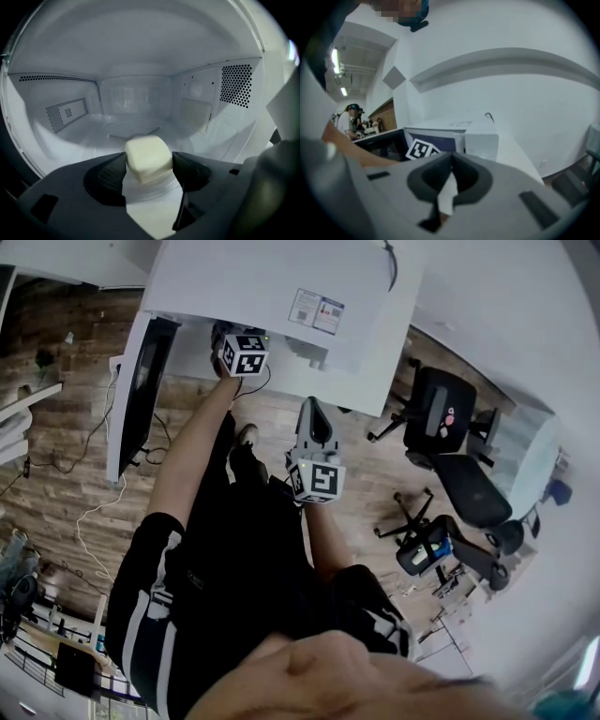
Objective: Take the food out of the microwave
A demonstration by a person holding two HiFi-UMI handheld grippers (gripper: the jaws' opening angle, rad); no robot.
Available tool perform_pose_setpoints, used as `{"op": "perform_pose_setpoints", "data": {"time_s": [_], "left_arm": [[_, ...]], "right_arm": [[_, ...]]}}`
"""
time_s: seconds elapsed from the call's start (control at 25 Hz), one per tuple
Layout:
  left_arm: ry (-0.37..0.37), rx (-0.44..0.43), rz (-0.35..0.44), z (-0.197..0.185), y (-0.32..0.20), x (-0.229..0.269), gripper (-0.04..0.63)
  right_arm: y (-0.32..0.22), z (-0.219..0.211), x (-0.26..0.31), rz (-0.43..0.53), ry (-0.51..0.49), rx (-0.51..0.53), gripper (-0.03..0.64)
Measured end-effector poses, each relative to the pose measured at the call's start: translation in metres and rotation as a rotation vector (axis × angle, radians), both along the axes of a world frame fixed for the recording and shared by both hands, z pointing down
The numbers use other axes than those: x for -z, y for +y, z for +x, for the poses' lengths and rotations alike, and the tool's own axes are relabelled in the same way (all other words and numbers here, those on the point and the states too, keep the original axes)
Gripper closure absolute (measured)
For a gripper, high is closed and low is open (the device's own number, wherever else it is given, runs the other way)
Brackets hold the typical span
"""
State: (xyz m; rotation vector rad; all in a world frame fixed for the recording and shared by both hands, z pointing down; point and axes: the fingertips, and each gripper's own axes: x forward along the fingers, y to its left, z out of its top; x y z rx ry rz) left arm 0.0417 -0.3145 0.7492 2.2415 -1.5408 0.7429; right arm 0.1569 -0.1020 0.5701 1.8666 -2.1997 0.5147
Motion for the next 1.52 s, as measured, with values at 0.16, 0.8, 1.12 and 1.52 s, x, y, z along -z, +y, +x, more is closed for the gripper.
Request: {"op": "perform_pose_setpoints", "data": {"time_s": [0.16,0.8,1.12,1.52], "left_arm": [[0.019,0.007,0.000,-0.011,0.012,-0.002,0.259],[-0.016,0.084,0.015,-0.013,-0.004,0.004,0.252],[-0.030,0.106,0.012,-0.016,-0.007,-0.001,0.252],[-0.010,0.057,0.020,-0.025,-0.002,-0.001,0.255]], "right_arm": [[-0.001,-0.003,-0.002,0.000,-0.001,0.008,0.586],[0.000,-0.008,-0.006,-0.018,0.003,0.027,0.586],[-0.003,-0.004,-0.008,-0.018,0.005,0.016,0.586],[-0.003,-0.007,-0.007,-0.011,-0.002,0.016,0.586]]}}
